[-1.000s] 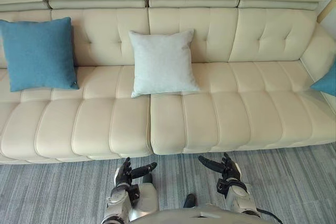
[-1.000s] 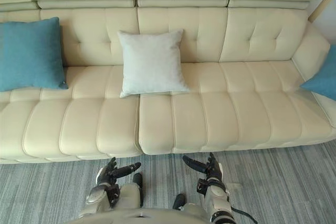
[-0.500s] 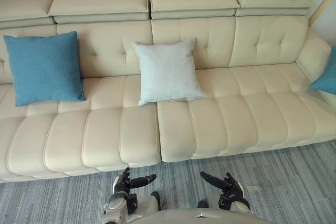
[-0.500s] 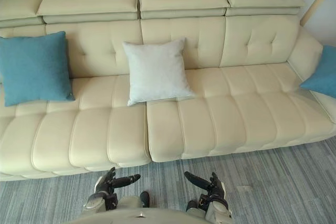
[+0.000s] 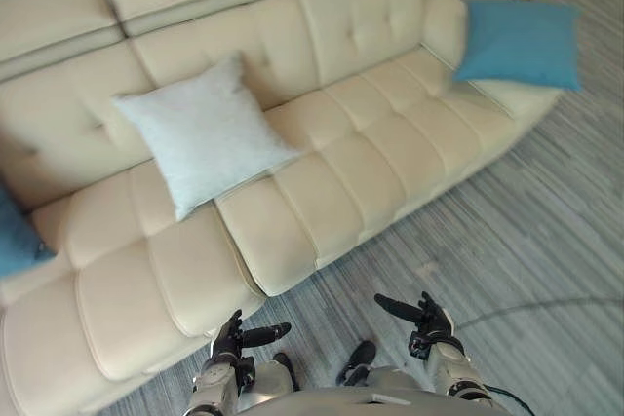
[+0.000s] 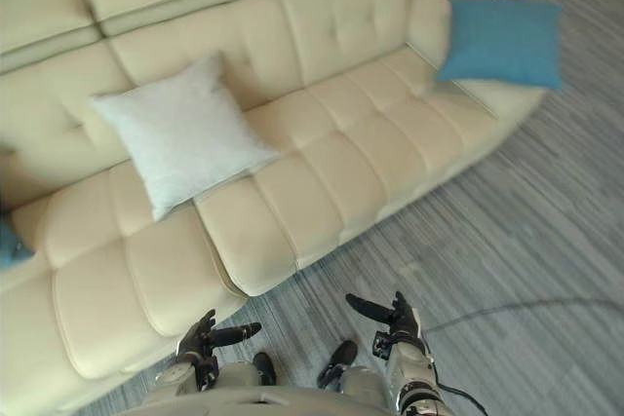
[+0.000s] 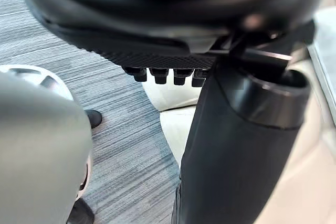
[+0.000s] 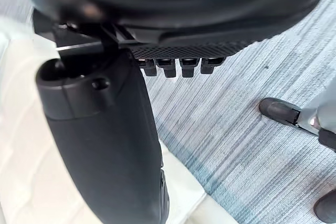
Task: Pick up cushions and gather them together orderly.
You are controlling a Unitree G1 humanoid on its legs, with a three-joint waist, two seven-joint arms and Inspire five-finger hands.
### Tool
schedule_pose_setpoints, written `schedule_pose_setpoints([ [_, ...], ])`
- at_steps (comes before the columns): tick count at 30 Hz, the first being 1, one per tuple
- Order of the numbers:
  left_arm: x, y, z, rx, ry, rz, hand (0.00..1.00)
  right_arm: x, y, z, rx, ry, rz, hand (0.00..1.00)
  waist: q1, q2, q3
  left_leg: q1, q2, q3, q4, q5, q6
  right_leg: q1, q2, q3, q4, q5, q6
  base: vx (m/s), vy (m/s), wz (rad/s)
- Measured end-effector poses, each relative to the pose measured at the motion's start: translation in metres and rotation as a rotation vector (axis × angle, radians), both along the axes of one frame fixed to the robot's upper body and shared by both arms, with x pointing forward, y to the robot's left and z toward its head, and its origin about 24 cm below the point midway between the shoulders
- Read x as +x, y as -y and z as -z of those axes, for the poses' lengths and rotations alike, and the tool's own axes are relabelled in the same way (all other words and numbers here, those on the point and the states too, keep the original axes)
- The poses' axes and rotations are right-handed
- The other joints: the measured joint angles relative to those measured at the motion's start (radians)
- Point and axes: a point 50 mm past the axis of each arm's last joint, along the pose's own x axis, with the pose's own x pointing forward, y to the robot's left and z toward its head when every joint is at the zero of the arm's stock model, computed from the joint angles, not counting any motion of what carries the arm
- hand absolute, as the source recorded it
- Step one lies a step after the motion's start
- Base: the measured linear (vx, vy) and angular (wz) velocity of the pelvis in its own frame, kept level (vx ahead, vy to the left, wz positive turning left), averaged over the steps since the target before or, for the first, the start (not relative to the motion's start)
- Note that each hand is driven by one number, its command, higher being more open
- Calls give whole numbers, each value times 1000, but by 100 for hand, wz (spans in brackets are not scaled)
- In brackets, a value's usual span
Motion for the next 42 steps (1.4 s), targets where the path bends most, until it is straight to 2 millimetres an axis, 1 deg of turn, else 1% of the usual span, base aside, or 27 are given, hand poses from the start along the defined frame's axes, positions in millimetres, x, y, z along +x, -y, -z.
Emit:
schedule_pose_setpoints([
  [3,1,2,0,6,-1,32,100,1,11,-1,-32,-3,5,100,-4,24,20,54,15,115,-2,-4,-13,8,-46,-186,88,-64,8,-31,-65,-120],
  [4,2,0,-1,15,3,41,100,-1,12,-1,-34,-10,8,100,-7,21,22,58,10,126,1,-7,-19,7,-43,-171,82,-54,53,-32,-40,-101],
  [5,4,-4,-2,25,10,46,100,-6,15,1,-41,-25,11,100,-23,22,24,57,8,105,6,-10,-26,6,-30,-148,59,-48,73,-35,-100,-64],
  [6,4,-4,-2,25,9,47,100,-10,17,4,-45,-48,13,100,-24,25,24,58,12,44,7,-17,-37,3,-11,-123,45,-49,70,-33,-138,-70],
  [9,3,-1,-2,19,6,56,100,-21,20,8,-46,-82,37,100,-26,30,33,45,65,41,88,-63,-76,4,38,-83,26,-56,60,2,-168,-61],
  [10,3,1,-1,12,4,61,100,-29,20,10,-39,-102,52,100,-25,26,40,10,117,28,208,-90,-103,13,80,-56,-1,-60,54,76,-254,-66],
  [11,10,-2,-5,21,34,62,100,-32,19,12,-32,-109,64,100,-24,22,46,-72,164,-30,387,-84,-93,21,101,-44,-14,-61,53,106,-217,-70],
  [12,12,-2,-6,22,42,62,100,-33,20,12,-33,-111,70,100,-24,27,49,-86,174,-48,427,-78,-85,29,107,-40,-16,-60,51,127,-205,-61],
  [13,14,-2,-7,22,52,62,100,-37,22,12,-39,-119,80,100,-24,43,66,-131,192,-123,573,-52,-51,62,125,-12,-21,-64,36,126,-134,-69],
  [15,17,1,-9,16,70,60,100,-45,25,14,-40,-136,119,100,-18,47,83,-210,142,-245,703,-93,-50,92,132,63,-19,-71,16,135,-95,-90],
  [17,23,3,-12,13,102,64,100,-44,26,13,-40,-131,130,100,-7,39,94,-254,69,-295,628,-120,-56,89,123,119,-27,-71,16,109,3,-89],
  [18,26,7,-14,12,111,83,100,-45,26,13,-39,-126,135,100,3,40,95,-270,27,-325,489,-121,-58,89,124,144,-37,-70,17,124,33,-73],
  [19,26,8,-14,10,112,85,100,-45,25,13,-38,-124,138,100,4,42,95,-273,16,-336,437,-120,-59,89,124,151,-37,-70,17,150,65,-82],
  [21,28,10,-14,3,119,86,100,-43,25,10,-41,-100,149,100,10,45,96,-271,-51,-449,125,-58,-68,91,126,210,-37,-73,22,211,112,-77],
  [26,24,13,-12,-7,106,76,100,-45,20,10,-25,-91,163,100,25,39,75,-230,-56,-463,46,54,-47,102,126,323,-8,-120,74,282,121,-78],
  [28,19,12,-10,-9,91,73,100,-53,18,11,-20,-98,165,100,33,28,52,-192,-64,-395,69,61,-33,66,83,371,136,-222,131,512,214,-78],
  [29,15,10,-9,-6,77,66,100,-56,16,12,-18,-105,158,100,30,9,38,-143,-90,-352,66,40,-6,14,28,373,322,-305,184,396,171,-64],
  [30,14,9,-8,-6,74,64,100,-56,16,12,-18,-105,154,100,31,6,36,-130,-95,-340,65,30,-3,-14,10,366,397,-319,205,312,131,-62],
  [32,10,9,-7,-7,60,62,100,-49,16,10,-21,-85,144,100,19,5,35,-39,-108,-301,73,-17,28,-126,-89,268,744,-315,230,404,149,-38],
  [33,9,9,-7,-7,58,63,100,-48,17,10,-21,-82,143,100,16,5,35,-21,-108,-299,74,-25,29,-134,-109,240,783,-320,222,501,131,-11],
  [35,10,10,-7,-7,57,61,100,-39,14,8,-15,-61,132,100,3,13,38,68,-86,-291,36,-43,32,-149,-162,121,826,-353,168,408,15,-10],
  [36,10,10,-7,-4,56,57,100,-33,14,6,-27,-51,112,100,-4,29,45,111,-52,-286,10,-43,31,-160,-149,67,746,-360,155,382,-58,-14],
  [38,10,8,-7,5,57,57,100,-26,11,6,-22,-49,90,100,-7,30,42,141,-12,-267,-15,-48,15,-200,-115,35,573,-335,156,384,-136,-24],
  [39,10,6,-7,9,55,57,100,-24,9,6,-20,-50,76,100,-7,25,41,148,-6,-262,-21,-50,11,-212,-99,33,502,-302,154,492,-273,-38],
  [40,7,2,-6,23,39,67,100,-23,3,7,-13,-58,39,100,-9,-16,40,176,-28,-259,-31,-56,-2,-220,-78,61,259,-104,121,505,-299,-43],
  [41,6,4,-4,16,20,70,100,-23,8,8,-28,-72,26,100,-8,1,42,196,-2,-277,-31,-73,-28,-207,-38,100,250,-5,31,492,-296,-47],
  [42,7,6,-4,12,21,71,100,-20,8,7,-28,-67,22,100,-8,12,46,190,3,-290,-22,-71,-26,-209,-26,121,248,-12,26,301,-187,-41],
])
